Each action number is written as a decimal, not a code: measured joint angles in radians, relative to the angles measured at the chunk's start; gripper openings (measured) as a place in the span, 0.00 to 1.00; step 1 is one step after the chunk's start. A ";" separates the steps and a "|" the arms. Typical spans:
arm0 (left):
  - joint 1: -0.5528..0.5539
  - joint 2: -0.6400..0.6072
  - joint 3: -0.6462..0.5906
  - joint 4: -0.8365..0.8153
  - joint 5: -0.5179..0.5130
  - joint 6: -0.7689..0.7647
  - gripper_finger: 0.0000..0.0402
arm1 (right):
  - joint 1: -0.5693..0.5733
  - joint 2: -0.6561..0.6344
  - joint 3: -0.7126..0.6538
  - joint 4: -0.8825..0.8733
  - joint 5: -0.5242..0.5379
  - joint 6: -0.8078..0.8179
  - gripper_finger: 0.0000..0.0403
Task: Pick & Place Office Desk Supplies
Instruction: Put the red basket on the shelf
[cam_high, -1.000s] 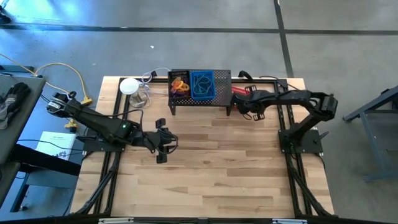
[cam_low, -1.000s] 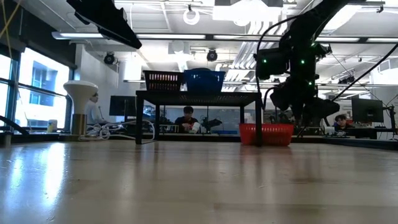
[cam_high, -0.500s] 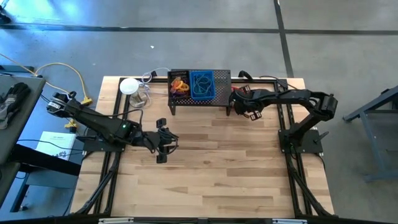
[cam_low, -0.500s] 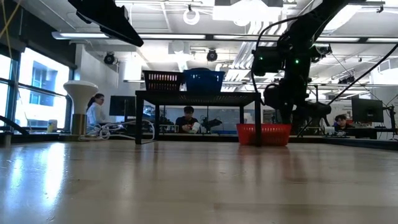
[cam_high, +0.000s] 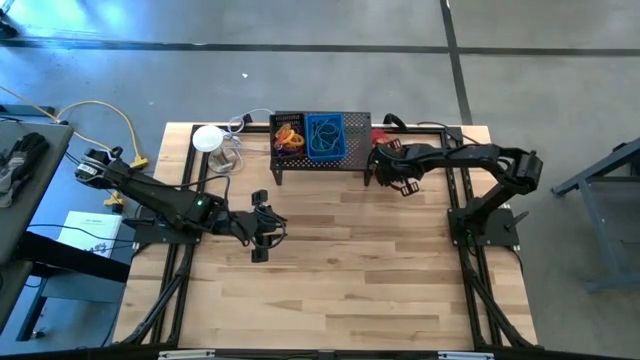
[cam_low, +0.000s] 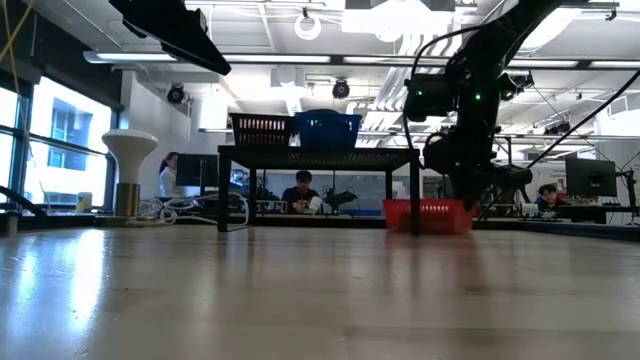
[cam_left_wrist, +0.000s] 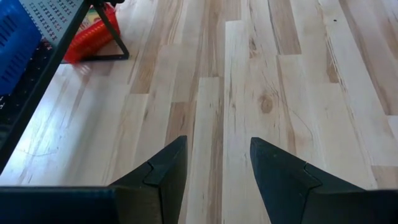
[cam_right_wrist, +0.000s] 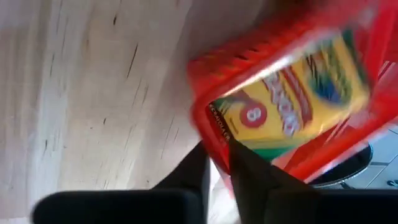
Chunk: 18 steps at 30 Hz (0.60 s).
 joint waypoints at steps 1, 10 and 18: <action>0.000 0.000 0.000 0.000 0.000 -0.001 0.42 | 0.000 0.000 0.000 0.000 0.000 0.000 0.08; 0.000 0.000 0.000 0.000 0.002 -0.009 0.42 | 0.048 0.000 0.001 -0.072 0.019 0.135 0.01; 0.000 0.000 0.000 0.000 0.002 -0.011 0.42 | 0.169 0.000 0.002 -0.286 0.078 0.439 0.01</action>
